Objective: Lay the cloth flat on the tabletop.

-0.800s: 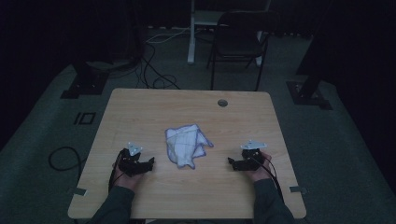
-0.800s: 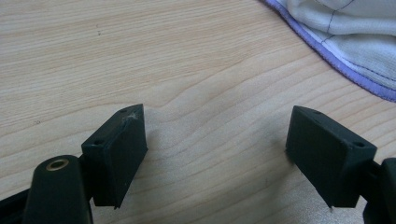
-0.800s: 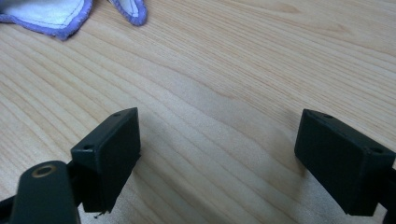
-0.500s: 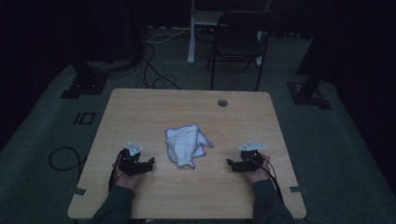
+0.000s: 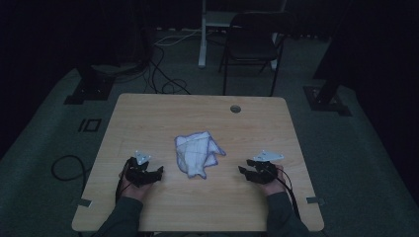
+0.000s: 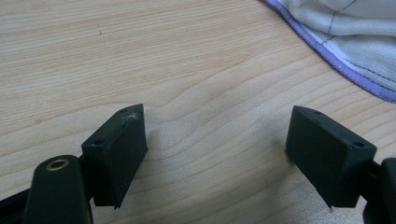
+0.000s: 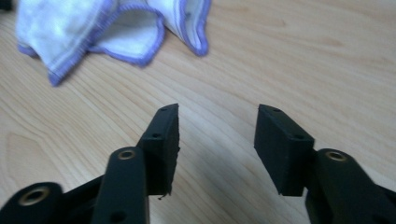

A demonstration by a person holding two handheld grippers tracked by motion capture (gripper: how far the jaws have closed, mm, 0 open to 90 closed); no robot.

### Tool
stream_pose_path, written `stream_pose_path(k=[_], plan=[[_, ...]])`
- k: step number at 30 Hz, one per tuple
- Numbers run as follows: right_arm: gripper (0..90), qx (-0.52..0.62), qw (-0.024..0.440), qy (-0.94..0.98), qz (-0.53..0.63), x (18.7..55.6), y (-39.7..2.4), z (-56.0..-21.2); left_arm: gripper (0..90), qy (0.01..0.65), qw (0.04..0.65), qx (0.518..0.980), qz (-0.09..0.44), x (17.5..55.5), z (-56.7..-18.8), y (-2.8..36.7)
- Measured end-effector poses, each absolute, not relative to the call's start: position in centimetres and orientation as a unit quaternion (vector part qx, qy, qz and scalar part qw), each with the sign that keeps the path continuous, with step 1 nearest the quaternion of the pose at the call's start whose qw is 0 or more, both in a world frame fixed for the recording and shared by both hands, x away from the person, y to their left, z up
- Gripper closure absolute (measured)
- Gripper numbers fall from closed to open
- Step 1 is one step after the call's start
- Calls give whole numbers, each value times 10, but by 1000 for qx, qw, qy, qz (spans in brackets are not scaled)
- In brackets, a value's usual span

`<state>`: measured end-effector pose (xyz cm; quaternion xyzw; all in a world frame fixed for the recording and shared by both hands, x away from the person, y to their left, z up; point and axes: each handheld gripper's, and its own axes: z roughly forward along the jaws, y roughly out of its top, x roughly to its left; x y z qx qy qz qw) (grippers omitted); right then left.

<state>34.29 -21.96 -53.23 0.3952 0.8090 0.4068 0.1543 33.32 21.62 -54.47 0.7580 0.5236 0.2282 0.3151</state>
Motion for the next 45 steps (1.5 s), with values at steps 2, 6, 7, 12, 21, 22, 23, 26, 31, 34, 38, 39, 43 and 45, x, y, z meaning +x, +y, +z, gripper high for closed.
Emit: stream_pose_path(k=[2, 6, 7, 12, 21, 22, 23, 26, 31, 34, 38, 39, 43, 45], plan=[[560, 390, 156, 807, 414, 341, -218, -530, 208, 523, 315, 758, 228, 333, -545, 216], [602, 382, 153, 806, 426, 338, -211, -526, 208, 523, 315, 758, 228, 333, -545, 216], [604, 383, 148, 808, 423, 338, -209, -526, 208, 523, 315, 758, 228, 333, -545, 216], [637, 368, 148, 816, 420, 333, -198, -521, 208, 523, 316, 758, 228, 333, -545, 216], [668, 341, 131, 828, 425, 328, -181, -519, 208, 523, 316, 758, 229, 333, -545, 216], [668, 339, 134, 829, 424, 327, -181, -518, 208, 523, 317, 757, 229, 333, -545, 216], [668, 335, 138, 830, 425, 327, -179, -516, 208, 523, 317, 757, 229, 333, -545, 216], [676, 329, 142, 829, 428, 327, -174, -512, 208, 523, 317, 757, 229, 333, -545, 216], [686, 323, 137, 833, 427, 326, -165, -516, 208, 523, 317, 757, 229, 333, -545, 216], [687, 319, 138, 835, 426, 325, -162, -515, 208, 523, 317, 757, 229, 333, -545, 216], [683, 301, 144, 843, 422, 323, -150, -509, 208, 524, 317, 757, 229, 333, -545, 216], [683, 298, 142, 843, 425, 323, -147, -508, 208, 524, 317, 757, 229, 333, -545, 216], [684, 288, 131, 849, 423, 326, -134, -512, 208, 523, 317, 757, 229, 333, -545, 216], [684, 281, 123, 853, 421, 326, -126, -515, 208, 523, 317, 757, 229, 333, -545, 216]])
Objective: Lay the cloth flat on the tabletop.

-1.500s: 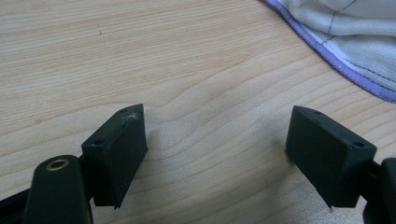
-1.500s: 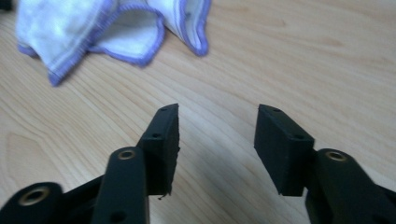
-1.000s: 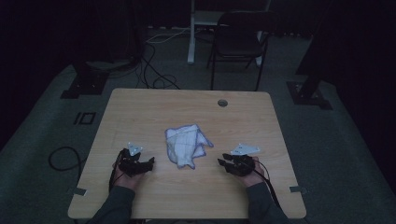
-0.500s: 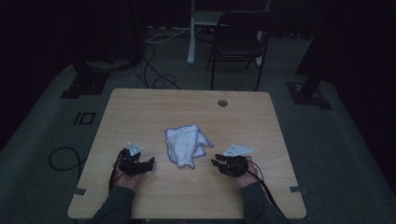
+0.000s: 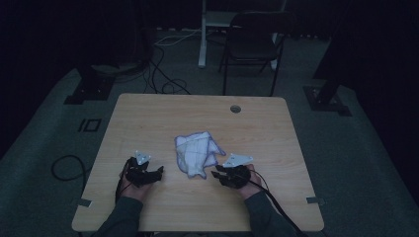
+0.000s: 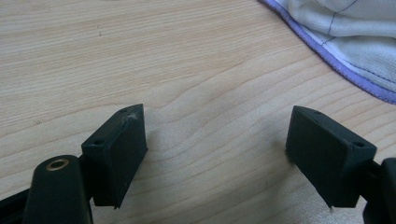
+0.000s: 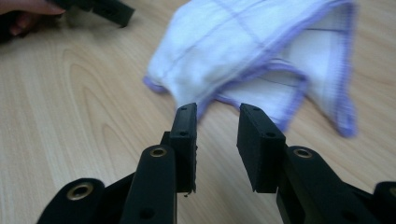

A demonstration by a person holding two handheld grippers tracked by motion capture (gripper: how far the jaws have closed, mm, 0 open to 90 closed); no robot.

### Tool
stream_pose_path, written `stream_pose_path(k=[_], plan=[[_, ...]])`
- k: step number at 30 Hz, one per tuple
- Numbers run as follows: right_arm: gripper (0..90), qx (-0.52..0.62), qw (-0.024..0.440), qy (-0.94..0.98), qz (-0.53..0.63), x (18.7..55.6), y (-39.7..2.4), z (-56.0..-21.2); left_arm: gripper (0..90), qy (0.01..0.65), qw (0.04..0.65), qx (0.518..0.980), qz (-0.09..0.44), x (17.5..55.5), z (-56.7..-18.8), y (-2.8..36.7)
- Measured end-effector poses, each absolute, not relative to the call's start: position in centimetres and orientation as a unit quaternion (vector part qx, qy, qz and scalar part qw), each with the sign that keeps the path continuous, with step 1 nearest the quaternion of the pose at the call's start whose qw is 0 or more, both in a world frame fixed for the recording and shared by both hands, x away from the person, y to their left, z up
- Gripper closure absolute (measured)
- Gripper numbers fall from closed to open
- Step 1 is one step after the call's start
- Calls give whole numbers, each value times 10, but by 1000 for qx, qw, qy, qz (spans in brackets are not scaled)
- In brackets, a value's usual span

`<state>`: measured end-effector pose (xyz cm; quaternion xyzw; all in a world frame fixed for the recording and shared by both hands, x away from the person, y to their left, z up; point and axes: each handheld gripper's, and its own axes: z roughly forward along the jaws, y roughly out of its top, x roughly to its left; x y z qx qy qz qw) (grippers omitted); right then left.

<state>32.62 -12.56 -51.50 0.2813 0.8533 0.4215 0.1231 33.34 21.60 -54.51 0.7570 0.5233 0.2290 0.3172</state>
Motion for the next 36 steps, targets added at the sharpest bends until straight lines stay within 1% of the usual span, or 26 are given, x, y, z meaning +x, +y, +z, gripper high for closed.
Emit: stream_pose_path(k=[7, 9, 13, 14, 15, 18, 19, 21, 27, 30, 36], plan=[[666, 268, 116, 863, 412, 330, -104, -526, 208, 523, 317, 757, 229, 333, -545, 216], [644, 261, 121, 867, 406, 331, -96, -528, 211, 522, 317, 758, 229, 333, -545, 216], [637, 255, 124, 875, 392, 334, -90, -532, 244, 516, 320, 761, 228, 333, -545, 215], [645, 255, 123, 876, 390, 334, -89, -534, 244, 511, 323, 764, 227, 332, -545, 213], [734, 254, 120, 879, 385, 336, -87, -536, 260, 509, 323, 765, 226, 331, -545, 212], [841, 257, 118, 882, 377, 336, -87, -537, 271, 514, 319, 764, 225, 331, -544, 210], [841, 257, 118, 882, 377, 336, -87, -537, 278, 514, 319, 764, 225, 331, -544, 210], [869, 257, 118, 881, 379, 337, -89, -535, 292, 512, 319, 765, 224, 330, -543, 210], [871, 265, 130, 872, 390, 337, -95, -527, 293, 507, 320, 769, 221, 330, -543, 209], [872, 270, 137, 867, 395, 339, -99, -522, 334, 500, 323, 773, 218, 329, -543, 208], [873, 282, 145, 854, 412, 343, -108, -512, 353, 492, 325, 779, 215, 328, -542, 206]])
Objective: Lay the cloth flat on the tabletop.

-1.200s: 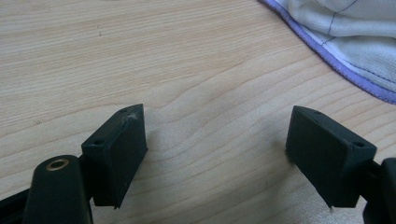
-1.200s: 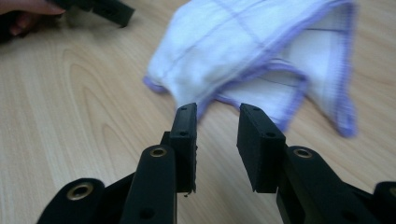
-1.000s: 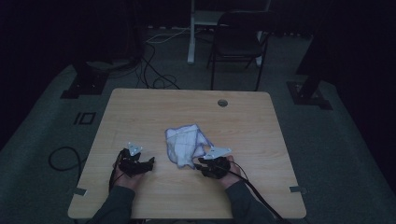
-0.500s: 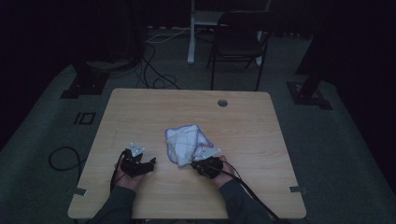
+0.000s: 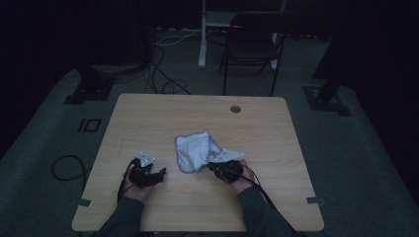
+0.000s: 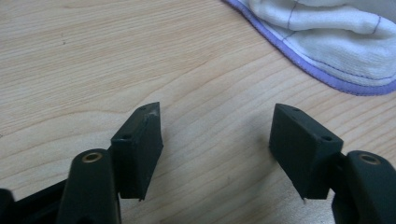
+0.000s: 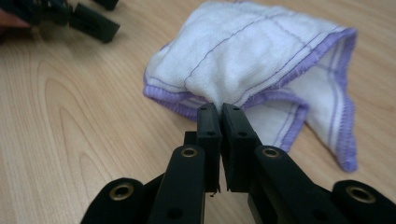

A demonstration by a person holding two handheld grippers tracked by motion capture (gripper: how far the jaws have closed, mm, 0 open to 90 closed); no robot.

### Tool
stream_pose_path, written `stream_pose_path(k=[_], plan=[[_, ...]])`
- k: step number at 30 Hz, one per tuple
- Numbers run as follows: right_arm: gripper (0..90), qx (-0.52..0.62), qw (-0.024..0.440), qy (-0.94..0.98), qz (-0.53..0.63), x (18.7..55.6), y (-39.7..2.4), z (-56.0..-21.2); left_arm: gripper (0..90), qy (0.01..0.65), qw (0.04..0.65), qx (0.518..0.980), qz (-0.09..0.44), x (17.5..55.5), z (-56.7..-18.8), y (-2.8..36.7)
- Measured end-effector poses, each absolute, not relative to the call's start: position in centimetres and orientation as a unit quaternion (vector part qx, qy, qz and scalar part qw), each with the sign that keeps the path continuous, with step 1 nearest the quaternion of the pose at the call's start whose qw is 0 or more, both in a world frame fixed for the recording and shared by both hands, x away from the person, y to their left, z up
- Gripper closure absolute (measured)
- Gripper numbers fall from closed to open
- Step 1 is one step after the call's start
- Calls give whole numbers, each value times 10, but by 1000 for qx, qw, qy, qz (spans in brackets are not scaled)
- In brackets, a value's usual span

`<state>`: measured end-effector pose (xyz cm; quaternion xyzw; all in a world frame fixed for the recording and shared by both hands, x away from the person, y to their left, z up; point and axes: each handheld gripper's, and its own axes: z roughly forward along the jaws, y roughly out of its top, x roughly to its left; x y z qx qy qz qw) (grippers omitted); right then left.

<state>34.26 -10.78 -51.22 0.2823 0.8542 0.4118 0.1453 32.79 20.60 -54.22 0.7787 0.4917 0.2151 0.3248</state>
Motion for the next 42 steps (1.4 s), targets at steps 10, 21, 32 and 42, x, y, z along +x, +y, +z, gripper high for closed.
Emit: stream_pose_path(k=[10, 21, 32, 42], plan=[[874, 297, 169, 839, 424, 350, -120, -501, 383, 484, 326, 785, 210, 326, -542, 202], [875, 321, 186, 820, 437, 361, -135, -491, 403, 466, 338, 794, 194, 323, -535, 190], [877, 328, 197, 813, 438, 372, -142, -483, 446, 438, 361, 802, 184, 318, -525, 174], [877, 334, 200, 810, 440, 382, -139, -479, 471, 404, 380, 815, 168, 319, -520, 144]])
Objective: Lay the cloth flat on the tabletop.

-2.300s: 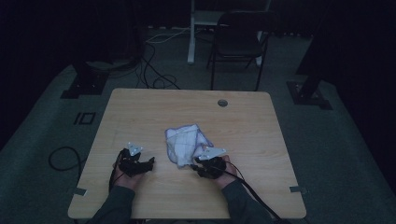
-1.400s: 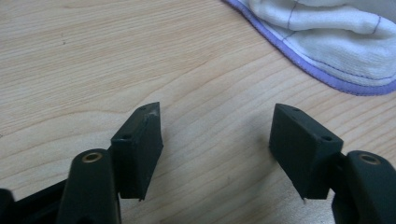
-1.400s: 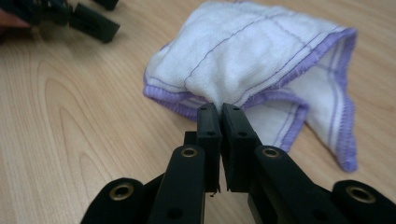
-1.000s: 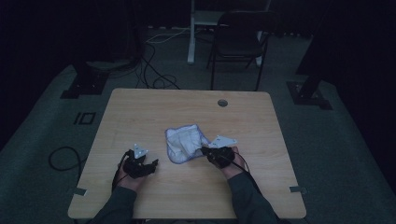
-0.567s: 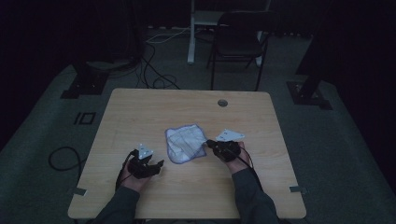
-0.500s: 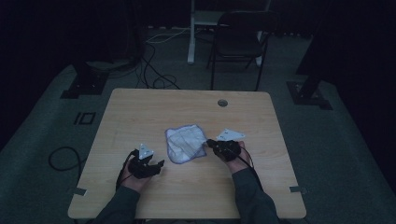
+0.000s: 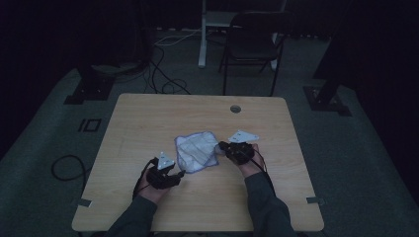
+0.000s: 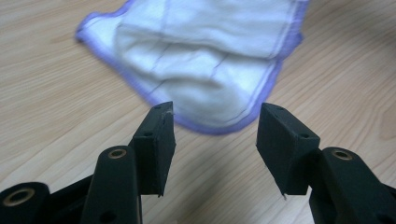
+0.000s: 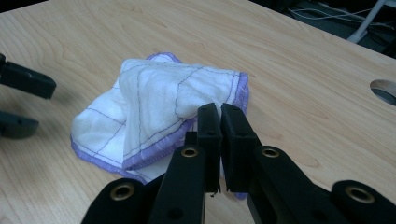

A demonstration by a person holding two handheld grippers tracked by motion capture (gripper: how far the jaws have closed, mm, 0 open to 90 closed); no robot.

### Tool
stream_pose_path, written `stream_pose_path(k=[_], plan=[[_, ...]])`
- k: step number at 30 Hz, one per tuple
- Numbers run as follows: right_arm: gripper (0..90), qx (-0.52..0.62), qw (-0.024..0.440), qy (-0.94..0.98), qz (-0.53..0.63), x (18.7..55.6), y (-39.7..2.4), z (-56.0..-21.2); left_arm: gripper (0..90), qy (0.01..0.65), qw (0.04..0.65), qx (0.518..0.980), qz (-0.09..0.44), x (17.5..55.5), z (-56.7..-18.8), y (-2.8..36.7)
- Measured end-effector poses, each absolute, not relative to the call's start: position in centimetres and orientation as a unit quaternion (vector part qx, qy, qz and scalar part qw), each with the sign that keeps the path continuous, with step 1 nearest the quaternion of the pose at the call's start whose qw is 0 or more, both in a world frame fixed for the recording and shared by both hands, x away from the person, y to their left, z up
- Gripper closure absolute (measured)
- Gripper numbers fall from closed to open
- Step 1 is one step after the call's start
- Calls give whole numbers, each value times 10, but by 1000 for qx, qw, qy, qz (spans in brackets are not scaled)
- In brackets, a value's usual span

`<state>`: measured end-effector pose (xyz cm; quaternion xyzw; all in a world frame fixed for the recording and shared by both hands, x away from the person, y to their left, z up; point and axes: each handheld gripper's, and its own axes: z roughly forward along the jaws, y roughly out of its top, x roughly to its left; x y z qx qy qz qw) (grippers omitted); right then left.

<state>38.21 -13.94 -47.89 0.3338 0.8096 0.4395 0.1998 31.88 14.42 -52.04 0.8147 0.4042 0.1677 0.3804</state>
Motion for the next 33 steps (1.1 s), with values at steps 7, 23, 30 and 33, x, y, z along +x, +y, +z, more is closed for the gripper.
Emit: stream_pose_path(k=[7, 23, 30, 33], plan=[[877, 335, 202, 809, 439, 386, -138, -476, 529, 380, 386, 825, 160, 325, -517, 119], [877, 335, 210, 806, 440, 391, -136, -471, 744, 384, 354, 838, 162, 341, -539, 90], [877, 339, 219, 806, 433, 390, -141, -470, 772, 382, 347, 841, 164, 336, -538, 101], [877, 341, 220, 806, 432, 389, -143, -469, 775, 382, 344, 842, 165, 332, -538, 109]])
